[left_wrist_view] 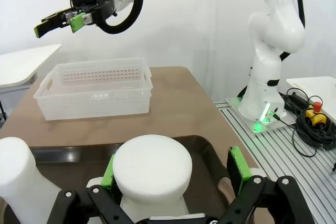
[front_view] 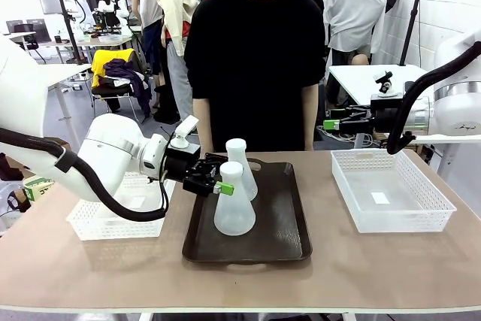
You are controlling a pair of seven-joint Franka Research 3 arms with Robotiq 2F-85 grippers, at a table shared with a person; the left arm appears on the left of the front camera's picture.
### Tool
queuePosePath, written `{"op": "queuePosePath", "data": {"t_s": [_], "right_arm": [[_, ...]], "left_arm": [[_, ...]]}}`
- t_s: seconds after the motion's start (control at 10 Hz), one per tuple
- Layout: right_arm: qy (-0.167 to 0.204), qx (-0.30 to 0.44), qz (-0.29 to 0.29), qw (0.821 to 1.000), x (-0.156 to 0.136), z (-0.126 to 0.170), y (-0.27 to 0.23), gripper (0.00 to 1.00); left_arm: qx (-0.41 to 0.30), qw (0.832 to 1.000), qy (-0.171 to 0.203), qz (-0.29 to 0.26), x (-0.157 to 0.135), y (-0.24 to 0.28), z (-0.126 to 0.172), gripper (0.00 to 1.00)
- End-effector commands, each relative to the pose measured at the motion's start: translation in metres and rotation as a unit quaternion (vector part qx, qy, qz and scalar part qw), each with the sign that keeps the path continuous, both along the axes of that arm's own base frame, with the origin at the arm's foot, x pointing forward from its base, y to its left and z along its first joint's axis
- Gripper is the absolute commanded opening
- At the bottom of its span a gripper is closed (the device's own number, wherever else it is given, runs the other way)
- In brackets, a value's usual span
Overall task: Prepare the laboratory tools.
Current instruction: Place the picked Big flask upright in the Handle tray as directed by the person.
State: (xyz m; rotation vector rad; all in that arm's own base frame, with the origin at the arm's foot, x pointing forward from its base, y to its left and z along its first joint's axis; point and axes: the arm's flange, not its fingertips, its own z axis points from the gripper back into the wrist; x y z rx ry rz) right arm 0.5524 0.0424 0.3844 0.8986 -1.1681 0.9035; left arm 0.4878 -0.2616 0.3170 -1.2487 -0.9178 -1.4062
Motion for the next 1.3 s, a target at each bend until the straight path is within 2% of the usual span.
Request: {"op": "queuePosePath", "data": {"t_s": [0.0,1.2], "right_arm": [[0.007,-0.009,0.000,1.000,0.0001,0.0005,0.0002,1.00],[0.007,-0.009,0.000,1.000,0.0001,0.0005,0.0002,1.00]], "left_arm": [[-0.004,1.000,-0.004,-0.003,0.0012,-0.0014,-0.0006,1.00],[-0.004,1.000,-0.004,-0.003,0.0012,-0.0014,-0.0006,1.00]]}}
